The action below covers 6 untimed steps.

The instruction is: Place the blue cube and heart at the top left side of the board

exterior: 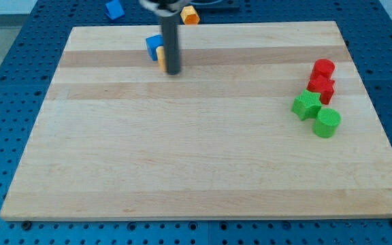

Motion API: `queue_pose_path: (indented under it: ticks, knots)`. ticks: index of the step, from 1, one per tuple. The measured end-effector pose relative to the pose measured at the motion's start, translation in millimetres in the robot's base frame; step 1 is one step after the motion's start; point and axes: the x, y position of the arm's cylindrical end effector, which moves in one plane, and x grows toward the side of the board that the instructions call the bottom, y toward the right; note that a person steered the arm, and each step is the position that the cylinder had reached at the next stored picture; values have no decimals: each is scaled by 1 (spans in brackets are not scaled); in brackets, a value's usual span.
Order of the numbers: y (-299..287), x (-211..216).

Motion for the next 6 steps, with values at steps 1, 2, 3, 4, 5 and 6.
queue_pose_path:
  ticks: [1, 2, 3, 4, 5, 6]
  knots:
    - [-50, -10]
    - [-45, 26]
    - [25, 50]
    - [62, 38]
    - [60, 31]
    - [45, 7]
